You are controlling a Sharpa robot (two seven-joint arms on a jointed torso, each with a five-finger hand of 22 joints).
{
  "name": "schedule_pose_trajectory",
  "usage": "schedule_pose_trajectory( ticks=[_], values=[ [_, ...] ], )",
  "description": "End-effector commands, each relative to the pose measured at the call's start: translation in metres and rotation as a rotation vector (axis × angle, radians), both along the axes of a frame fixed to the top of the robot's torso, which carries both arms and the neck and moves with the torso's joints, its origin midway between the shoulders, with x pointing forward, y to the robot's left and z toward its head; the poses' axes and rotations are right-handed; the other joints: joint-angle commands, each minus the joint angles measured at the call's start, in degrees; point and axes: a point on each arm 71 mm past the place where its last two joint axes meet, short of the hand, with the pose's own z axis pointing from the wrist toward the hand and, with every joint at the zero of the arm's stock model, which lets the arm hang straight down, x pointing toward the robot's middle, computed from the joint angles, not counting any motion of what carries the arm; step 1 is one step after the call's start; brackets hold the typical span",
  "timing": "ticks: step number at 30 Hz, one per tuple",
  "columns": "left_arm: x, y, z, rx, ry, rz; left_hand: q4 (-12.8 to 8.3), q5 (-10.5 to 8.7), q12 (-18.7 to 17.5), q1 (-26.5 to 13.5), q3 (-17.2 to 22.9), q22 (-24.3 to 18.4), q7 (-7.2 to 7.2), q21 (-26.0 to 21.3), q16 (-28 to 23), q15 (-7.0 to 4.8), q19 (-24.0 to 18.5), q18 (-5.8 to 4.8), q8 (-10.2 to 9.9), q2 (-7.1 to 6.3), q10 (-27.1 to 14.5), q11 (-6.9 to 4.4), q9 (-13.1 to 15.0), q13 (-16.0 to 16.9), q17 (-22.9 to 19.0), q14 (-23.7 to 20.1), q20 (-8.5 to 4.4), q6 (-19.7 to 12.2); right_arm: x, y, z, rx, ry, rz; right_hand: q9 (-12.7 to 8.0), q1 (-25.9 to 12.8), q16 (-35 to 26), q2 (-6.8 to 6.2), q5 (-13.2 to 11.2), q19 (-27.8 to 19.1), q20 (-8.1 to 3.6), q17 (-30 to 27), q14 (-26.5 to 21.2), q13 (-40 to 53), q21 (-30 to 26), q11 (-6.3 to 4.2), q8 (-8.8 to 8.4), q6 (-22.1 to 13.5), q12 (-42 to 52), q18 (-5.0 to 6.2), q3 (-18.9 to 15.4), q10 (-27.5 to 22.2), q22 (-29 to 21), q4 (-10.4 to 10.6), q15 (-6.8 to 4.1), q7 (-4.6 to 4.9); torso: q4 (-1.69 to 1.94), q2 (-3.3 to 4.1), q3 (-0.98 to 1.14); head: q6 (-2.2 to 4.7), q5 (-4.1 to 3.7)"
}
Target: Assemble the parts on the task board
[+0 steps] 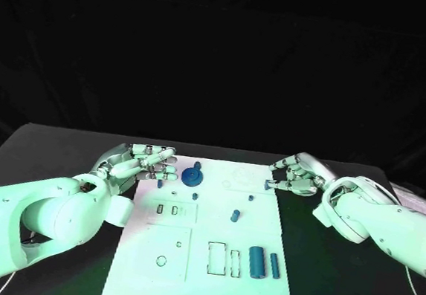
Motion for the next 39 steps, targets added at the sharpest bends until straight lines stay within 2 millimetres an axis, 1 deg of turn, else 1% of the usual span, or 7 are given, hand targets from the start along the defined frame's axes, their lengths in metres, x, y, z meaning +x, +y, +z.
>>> schedule_pose_trajectory(
  ticks=[1, 8, 13, 23, 30, 34, 39],
  values=[
    [-0.001, -0.003, 0.002, -0.009, -0.02, -0.021, -0.3, -0.17, -0.2, 0.3, -0.1, -0.1, -0.08, -0.1, -0.3, -0.34, 0.2, 0.49, -0.2, 0.38, 0.5, -0.06, 0.0, -0.1, 0.1, -0.1, -0.06, 0.5, 0.001, 0.001, -0.006, -0.025, 0.025, 0.022, -0.1, 0.7, 0.3, 0.15, -0.3, 0.2, -0.27, 7.4, 4.2, 0.0, 0.1, 0.03, -0.32, -0.3, -0.2, -1.1, -0.1, -0.2, -0.1, -0.2, 0.04, -0.04, -0.02, -0.01, -0.09, -0.28, 0.12],
    [0.0, -0.001, 0.001, -0.005, -0.017, -0.014, -0.3, -0.18, -0.2, 0.3, -0.1, -0.1, -0.07, -0.1, -0.3, -0.34, 0.2, 0.49, -0.2, 0.37, 0.5, -0.05, 0.0, -0.1, 0.1, -0.1, -0.06, 0.4, 0.001, 0.004, -0.012, -0.034, 0.046, 0.033, 0.0, 1.8, 0.3, 0.87, -0.6, 0.2, -0.25, 7.4, 4.2, 0.0, 0.0, 0.02, -0.15, -0.2, -0.1, -1.1, 0.2, -0.2, -0.1, -1.0, 0.04, -0.01, -0.07, 0.01, -0.11, -0.71, 0.25],
    [0.0, -0.001, 0.001, -0.005, -0.016, -0.014, -0.3, -0.18, -0.2, 0.3, -0.1, -0.1, -0.07, -0.1, -0.3, -0.34, 0.2, 0.49, -0.2, 0.37, 0.5, -0.05, 0.0, -0.1, 0.1, -0.1, -0.06, 0.4, 0.003, 0.004, -0.015, -0.042, 0.055, 0.033, 0.0, 2.1, 0.3, 1.22, -0.7, 0.2, -0.25, 7.4, 4.2, 0.1, 0.0, 0.01, 0.01, 0.2, -0.1, -1.1, 0.4, -0.2, -0.1, -1.2, 0.04, -0.01, 0.01, -0.06, -0.17, -0.82, 0.17],
    [0.0, -0.001, 0.001, -0.004, -0.015, -0.013, -0.4, -0.17, -0.2, 0.3, -0.1, -0.1, -0.04, -0.2, -0.3, -0.34, 0.2, 0.49, -0.2, 0.43, 0.5, -0.04, 0.0, -0.1, 0.1, -0.1, -0.07, 0.4, 0.005, 0.006, -0.018, -0.049, 0.06, 0.029, 0.2, 2.5, 0.3, 2.19, -1.1, 0.2, -0.3, 7.6, 4.2, 0.4, 0.1, -0.1, 0.53, 1.6, 0.4, -1.12, 1.1, 0.2, 0.1, -1.7, -0.04, -0.1, -0.03, -0.08, -0.13, -0.98, 0.33],
    [0.0, -0.001, 0.001, -0.004, -0.014, -0.013, -0.4, -0.17, -0.2, 0.3, -0.1, -0.1, -0.04, -0.2, -0.3, -0.34, 0.2, 0.49, -0.2, 0.43, 0.5, -0.04, 0.0, -0.1, 0.1, -0.1, -0.07, 0.4, 0.006, 0.005, -0.019, -0.057, 0.062, 0.021, 0.4, 2.4, 0.4, 3.2, -2.0, 0.3, -0.54, 7.7, 4.3, 0.8, 0.2, -0.57, 1.41, 4.2, 0.8, -1.12, 2.1, 0.5, 0.1, -2.1, -0.38, -0.69, 0.03, -0.09, -0.16, -1.03, -0.03],
    [0.001, 0.0, 0.001, -0.003, -0.014, -0.011, -0.4, -0.17, -0.2, 0.3, -0.1, -0.1, -0.04, -0.2, -0.3, -0.34, 0.2, 0.49, -0.2, 0.43, 0.5, -0.04, 0.0, -0.1, 0.1, -0.1, -0.07, 0.4, 0.006, 0.006, -0.019, -0.067, 0.06, 0.023, 0.5, 2.4, 0.4, 3.35, -2.4, 0.3, -0.67, 7.8, 4.3, 0.9, 0.2, -0.76, 1.63, 4.9, 0.9, -1.12, 2.4, 0.6, 0.2, -2.2, -0.53, -0.93, -0.03, -0.09, -0.09, -0.98, 0.45],
    [0.001, -0.001, 0.001, -0.003, -0.013, -0.013, -0.4, -0.17, -0.2, 0.3, -0.1, -0.1, -0.04, -0.2, -0.3, -0.34, 0.2, 0.49, -0.2, 0.43, 0.5, -0.04, 0.0, -0.1, 0.1, -0.1, -0.07, 0.4, 0.007, 0.008, -0.02, -0.072, 0.059, 0.026, 0.5, 2.3, 0.4, 3.39, -2.6, 0.3, -0.76, 7.8, 4.3, 0.9, 0.2, -0.85, 1.7, 5.3, 1.0, -1.13, 2.5, 0.7, 0.2, -2.3, -0.62, -1.04, 0.02, -0.08, -0.12, -0.97, 0.29]
  ],
)
